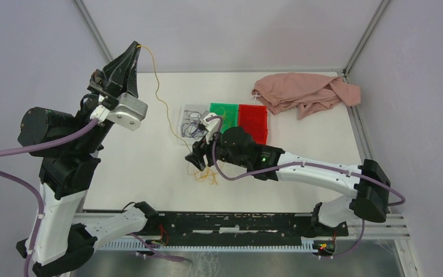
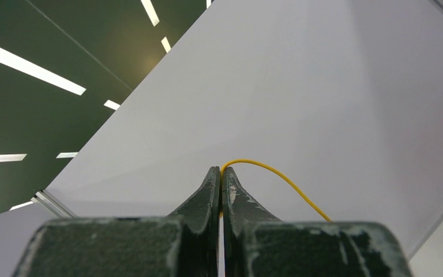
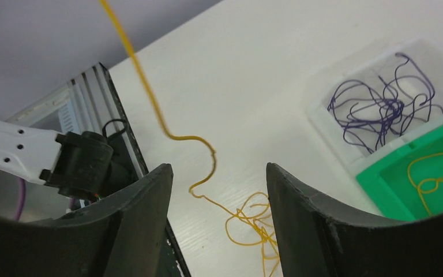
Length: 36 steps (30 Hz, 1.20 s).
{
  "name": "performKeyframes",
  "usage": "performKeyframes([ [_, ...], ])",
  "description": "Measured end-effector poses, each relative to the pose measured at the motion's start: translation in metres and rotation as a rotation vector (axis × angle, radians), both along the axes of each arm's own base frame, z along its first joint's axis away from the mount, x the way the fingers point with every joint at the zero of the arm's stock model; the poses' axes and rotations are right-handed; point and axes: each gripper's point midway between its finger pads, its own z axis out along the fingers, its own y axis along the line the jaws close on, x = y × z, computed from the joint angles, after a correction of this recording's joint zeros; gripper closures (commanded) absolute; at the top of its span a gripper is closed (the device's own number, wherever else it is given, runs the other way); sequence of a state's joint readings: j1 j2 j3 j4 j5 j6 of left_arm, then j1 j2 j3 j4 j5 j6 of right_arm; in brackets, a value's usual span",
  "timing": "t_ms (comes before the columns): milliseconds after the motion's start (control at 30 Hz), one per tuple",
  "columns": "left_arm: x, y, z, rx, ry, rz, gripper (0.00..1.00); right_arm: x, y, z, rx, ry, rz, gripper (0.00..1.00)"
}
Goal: Untangle the cables
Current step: Untie the cable.
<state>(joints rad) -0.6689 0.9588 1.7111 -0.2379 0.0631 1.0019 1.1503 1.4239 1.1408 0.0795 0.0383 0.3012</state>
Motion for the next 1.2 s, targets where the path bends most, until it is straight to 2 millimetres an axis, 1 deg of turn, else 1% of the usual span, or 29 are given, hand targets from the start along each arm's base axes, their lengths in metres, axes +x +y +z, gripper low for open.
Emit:
performKeyframes([
  [33,0.000,0.000,0.000,-0.001,0.001,-0.001,0.97,0.001,0.002,-0.012,-0.027,0.015,0.001,0.35],
  [100,0.000,0.000,0.000,-0.004,0.004,-0.004,0.97,-0.001,0.005,-0.027,-0.061,0.044,0.010,0.36],
  [167,0.000,-0.001,0.000,-0.006,0.006,-0.006,0.97,-0.005,0.008,-0.038,-0.075,0.074,0.031,0.35],
  [233,0.000,-0.001,0.000,-0.006,0.006,-0.009,0.97,-0.009,0.008,-0.044,-0.076,0.096,0.041,0.35],
  [267,0.000,-0.002,-0.001,-0.006,0.007,-0.014,0.97,-0.010,0.008,-0.047,-0.076,0.107,0.043,0.37],
  [300,-0.001,-0.002,-0.001,-0.006,0.007,-0.018,0.97,-0.011,0.008,-0.049,-0.077,0.114,0.044,0.40],
  [400,-0.001,-0.004,-0.001,-0.005,0.008,-0.027,0.97,-0.008,0.012,-0.056,-0.078,0.125,0.036,0.56],
  [467,-0.001,-0.004,-0.001,-0.008,0.010,-0.028,0.97,-0.005,0.014,-0.062,-0.087,0.123,0.024,0.64],
  [567,-0.001,-0.004,-0.002,-0.014,0.020,-0.034,0.97,0.000,0.015,-0.068,-0.089,0.119,0.000,0.69],
  [600,-0.002,-0.004,-0.003,-0.015,0.027,-0.037,0.97,0.002,0.015,-0.070,-0.088,0.115,-0.009,0.72],
  [700,-0.003,-0.004,-0.008,-0.033,0.058,-0.054,0.95,0.005,0.017,-0.065,-0.065,0.098,-0.018,0.89],
  [767,-0.005,-0.004,-0.016,-0.049,0.096,-0.073,0.91,0.007,0.019,-0.058,-0.039,0.084,-0.022,0.95],
  [900,-0.005,-0.009,-0.047,-0.090,0.242,-0.130,0.82,0.009,0.022,-0.047,0.016,0.066,-0.024,0.98],
  [967,-0.004,-0.018,-0.075,-0.108,0.355,-0.177,0.79,0.010,0.019,-0.044,0.042,0.062,-0.027,0.98],
  [1000,-0.004,-0.023,-0.094,-0.109,0.422,-0.203,0.77,0.009,0.018,-0.042,0.052,0.062,-0.027,0.98],
  [1100,-0.007,-0.044,-0.163,-0.080,0.643,-0.283,0.75,0.008,0.010,-0.029,0.103,0.061,-0.025,0.98],
  [1133,-0.009,-0.050,-0.188,-0.065,0.724,-0.307,0.75,0.007,0.007,-0.021,0.129,0.058,-0.026,0.98],
  [1200,-0.016,-0.061,-0.231,-0.032,0.863,-0.352,0.75,0.006,0.003,-0.007,0.178,0.056,-0.025,0.98],
])
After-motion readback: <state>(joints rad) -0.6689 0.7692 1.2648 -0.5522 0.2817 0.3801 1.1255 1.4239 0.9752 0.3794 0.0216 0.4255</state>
